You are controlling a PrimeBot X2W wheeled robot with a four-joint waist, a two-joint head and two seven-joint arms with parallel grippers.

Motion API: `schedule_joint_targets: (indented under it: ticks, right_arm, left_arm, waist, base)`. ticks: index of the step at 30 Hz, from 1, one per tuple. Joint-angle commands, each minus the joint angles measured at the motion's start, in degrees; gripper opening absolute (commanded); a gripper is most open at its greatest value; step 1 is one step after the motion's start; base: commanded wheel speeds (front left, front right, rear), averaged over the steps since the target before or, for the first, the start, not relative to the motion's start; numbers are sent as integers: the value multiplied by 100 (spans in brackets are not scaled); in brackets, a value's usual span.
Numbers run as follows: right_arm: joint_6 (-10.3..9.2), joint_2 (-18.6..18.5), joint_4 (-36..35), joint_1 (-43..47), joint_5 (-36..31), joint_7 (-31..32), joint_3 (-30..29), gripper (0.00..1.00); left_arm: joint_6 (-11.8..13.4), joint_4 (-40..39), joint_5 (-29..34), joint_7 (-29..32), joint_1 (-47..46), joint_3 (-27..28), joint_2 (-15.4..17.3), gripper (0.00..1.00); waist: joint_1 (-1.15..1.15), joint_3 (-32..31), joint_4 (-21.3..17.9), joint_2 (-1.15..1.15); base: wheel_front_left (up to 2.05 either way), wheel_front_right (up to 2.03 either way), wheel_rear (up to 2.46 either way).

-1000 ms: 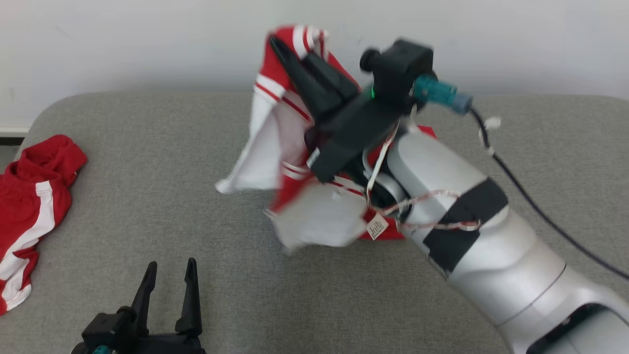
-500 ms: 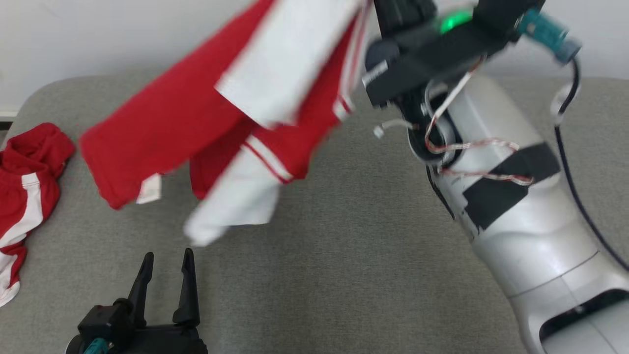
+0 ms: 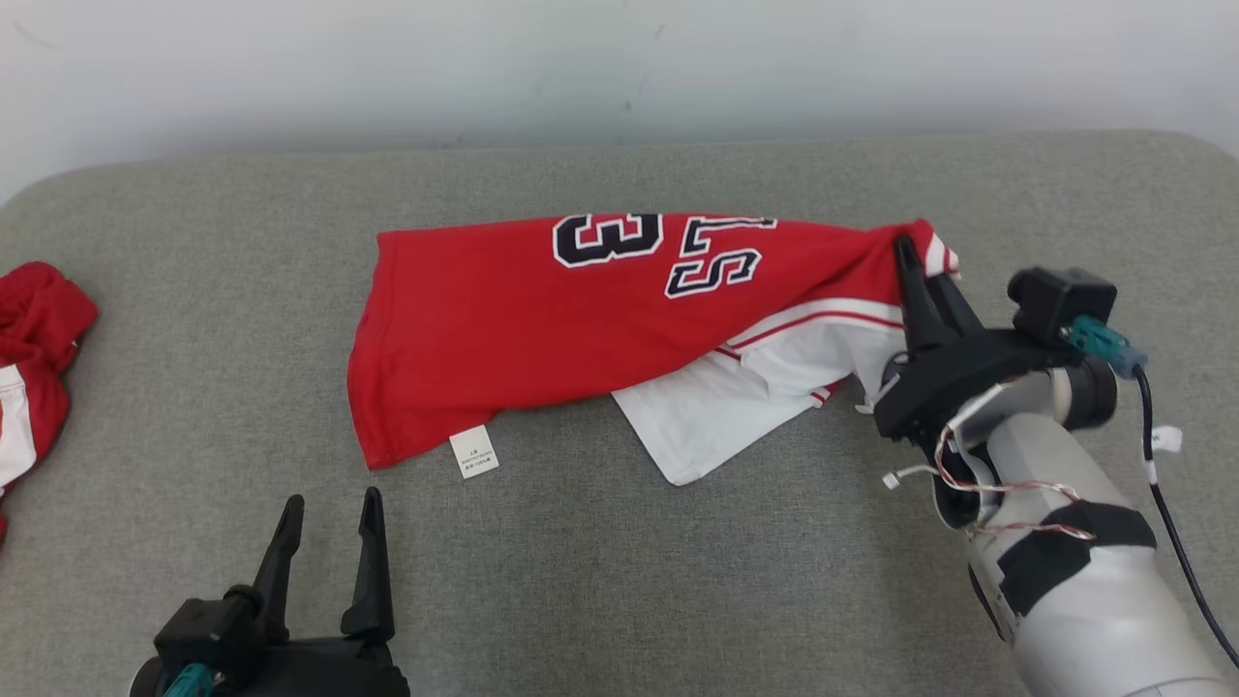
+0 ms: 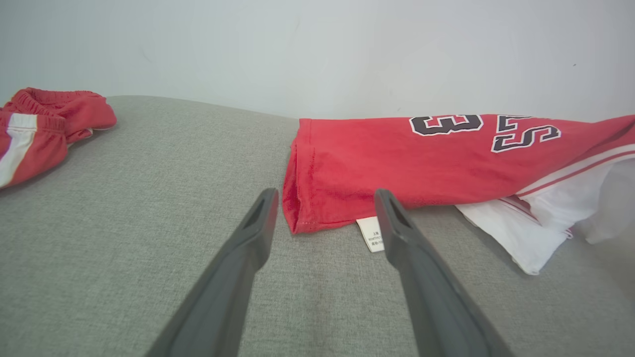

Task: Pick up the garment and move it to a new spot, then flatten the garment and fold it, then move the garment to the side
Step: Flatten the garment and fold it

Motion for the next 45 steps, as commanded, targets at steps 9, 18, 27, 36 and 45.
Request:
schedule_joint_targets:
  ticks: [9,18,27,36,45]
  right_arm:
    - [-13,-2,-357,528,-171,-2,-261,0]
    - [-13,-209,-2450,1460,437,731,-147,0]
    - [-13,-61,-4009,2755,-185,1988,-1409,0]
    - [-13,-47,-2345,2017,-1353,1975,-1977,100]
    - [-13,-254,-1111,1381,-2298,1306,-2013,100]
  left_arm:
    - [-67,53,79,-5,209,90,1,100]
    - [-59,30,60,-5,424,121,2,100]
    - [-69,-2,58,-5,306,39,1,100]
    - [-111,28,127,-5,17,16,1,100]
    - [-152,112,150,-5,-30,21,1,100]
  waist:
    - [0,-248,-24,-1]
    - [0,-475,-64,-1]
    - [0,-343,2,-1]
    - [0,2,153,-1]
    - [0,-19,237,-1]
  base:
    - [0,0,0]
    - [0,0,0]
    - [0,0,0]
    - [0,0,0]
    - [0,0,0]
